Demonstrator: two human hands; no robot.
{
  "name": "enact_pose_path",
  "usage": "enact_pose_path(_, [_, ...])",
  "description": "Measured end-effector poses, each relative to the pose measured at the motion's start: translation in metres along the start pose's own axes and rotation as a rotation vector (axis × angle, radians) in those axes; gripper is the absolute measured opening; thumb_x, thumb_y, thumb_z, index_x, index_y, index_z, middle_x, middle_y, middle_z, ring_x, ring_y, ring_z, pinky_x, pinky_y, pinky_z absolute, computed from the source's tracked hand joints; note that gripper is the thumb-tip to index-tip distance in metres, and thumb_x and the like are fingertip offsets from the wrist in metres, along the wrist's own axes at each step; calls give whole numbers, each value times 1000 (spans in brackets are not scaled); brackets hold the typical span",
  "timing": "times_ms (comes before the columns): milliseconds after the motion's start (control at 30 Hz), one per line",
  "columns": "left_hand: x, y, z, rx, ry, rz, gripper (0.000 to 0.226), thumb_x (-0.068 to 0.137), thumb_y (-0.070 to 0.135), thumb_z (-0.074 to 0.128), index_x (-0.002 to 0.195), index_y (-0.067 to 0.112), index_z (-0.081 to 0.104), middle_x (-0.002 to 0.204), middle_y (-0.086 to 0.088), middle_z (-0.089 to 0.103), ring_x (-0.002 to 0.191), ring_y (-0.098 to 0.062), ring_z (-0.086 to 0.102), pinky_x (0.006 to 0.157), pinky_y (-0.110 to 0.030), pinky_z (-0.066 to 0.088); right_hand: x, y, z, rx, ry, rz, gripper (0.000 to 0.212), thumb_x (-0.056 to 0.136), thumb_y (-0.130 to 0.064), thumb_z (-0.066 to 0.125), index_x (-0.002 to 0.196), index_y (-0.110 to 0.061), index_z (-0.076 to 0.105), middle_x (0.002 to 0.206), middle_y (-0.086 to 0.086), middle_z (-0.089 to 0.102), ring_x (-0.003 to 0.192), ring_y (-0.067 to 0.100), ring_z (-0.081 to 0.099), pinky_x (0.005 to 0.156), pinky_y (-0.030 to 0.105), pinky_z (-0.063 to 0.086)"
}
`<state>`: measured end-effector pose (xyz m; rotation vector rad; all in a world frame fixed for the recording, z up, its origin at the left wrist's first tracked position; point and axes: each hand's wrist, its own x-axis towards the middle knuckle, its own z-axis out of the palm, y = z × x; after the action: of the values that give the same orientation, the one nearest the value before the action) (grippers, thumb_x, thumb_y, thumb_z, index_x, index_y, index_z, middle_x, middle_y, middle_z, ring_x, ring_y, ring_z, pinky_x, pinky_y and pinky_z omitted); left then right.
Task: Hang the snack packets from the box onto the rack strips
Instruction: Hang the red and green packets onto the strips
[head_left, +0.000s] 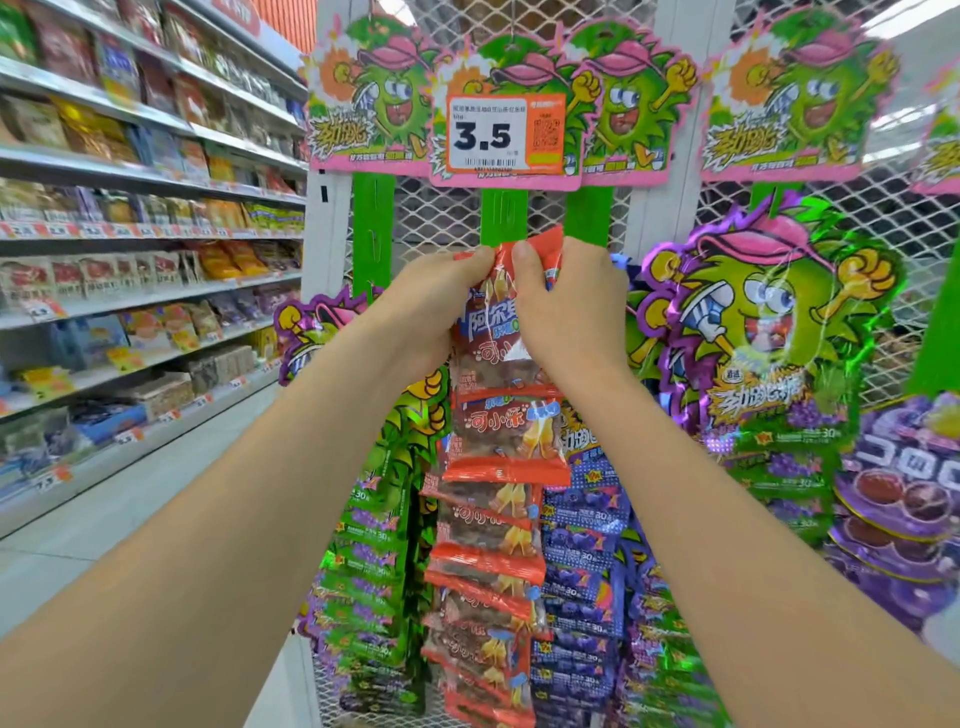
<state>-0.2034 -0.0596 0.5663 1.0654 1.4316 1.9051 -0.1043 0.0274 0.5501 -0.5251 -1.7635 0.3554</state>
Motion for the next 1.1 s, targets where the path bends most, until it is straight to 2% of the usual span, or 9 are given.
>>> enact_pose_path(100, [-2, -5, -3, 67, -3, 75, 25, 109, 31, 56, 106, 11, 70, 96, -6, 82, 86, -19, 79, 69, -31, 60, -1, 3, 1, -12, 22, -29, 38, 103, -51, 48, 86, -22, 65, 79, -2, 67, 81, 30, 63, 75, 44, 50])
enact_pose_path(167, [-4, -5, -4, 87, -20, 90, 26, 110, 33, 54, 106, 13, 70, 96, -3, 82, 86, -15, 79, 65, -27, 59, 3, 2, -1, 16, 26, -39, 35, 104, -46, 52, 85, -19, 65, 77, -3, 66, 77, 27, 62, 72, 41, 48])
enact_pose_path(300, [-6, -4, -6, 66, -50, 80, 27, 110, 33, 53, 109, 10, 69, 100, -7, 82, 87, -17, 78, 66, -28, 60, 7, -2, -2, 40, 16, -42, 31, 104, -37, 58, 84, -14, 66, 76, -2, 66, 69, 20, 60, 64, 34, 41])
enact_pose_path(467, [-3, -3, -5, 35, -50, 94, 28, 110, 28, 54, 111, 4, 69, 104, -14, 80, 88, -23, 78, 69, -34, 63, 10, -2, 5, -19, -1, -9, 32, 106, -37, 53, 91, -12, 64, 86, 3, 68, 76, 23, 58, 63, 33, 30])
enact_pose_path(600, [-1, -2, -4, 46, -32, 84, 23, 109, 22, 57, 113, 2, 68, 103, -15, 80, 90, -26, 78, 76, -39, 63, 11, 0, 1, 11, -42, -6, 28, 106, -33, 55, 88, -13, 60, 79, -2, 62, 68, 18, 53, 54, 27, 31])
enact_pose_path(767, [2, -6, -5, 44, -20, 84, 11, 106, 9, 59, 109, 2, 67, 92, -13, 79, 84, -25, 77, 75, -41, 63, 1, 4, 1, -7, 19, -3, 35, 100, -39, 62, 74, -17, 67, 63, -6, 61, 57, 12, 51, 57, 34, 32])
enact_pose_path(900, [1, -5, -4, 40, -7, 64, 9, 104, 14, 65, 106, 6, 69, 91, -12, 79, 82, -24, 78, 75, -39, 63, 0, 7, -2, -18, 57, 23, 40, 95, -41, 66, 64, -16, 66, 55, -4, 57, 56, 19, 50, 56, 34, 38])
enact_pose_path(1000, [2, -11, -8, 240, 76, 171, 16, 102, 23, 69, 111, 10, 72, 101, -17, 79, 90, -27, 78, 85, -47, 65, -4, 13, -4, -59, 15, 9, 30, 93, -46, 68, 74, -23, 75, 64, -7, 65, 69, 20, 62, 66, 36, 52])
enact_pose_path(1100, [-3, -21, -13, 522, 230, 368, 16, 97, 23, 74, 113, 23, 69, 100, -2, 77, 84, -9, 72, 81, -31, 61, -16, 18, -3, -142, 24, 6, 32, 89, -47, 75, 107, -21, 70, 93, -4, 69, 91, 21, 63, 82, 36, 48])
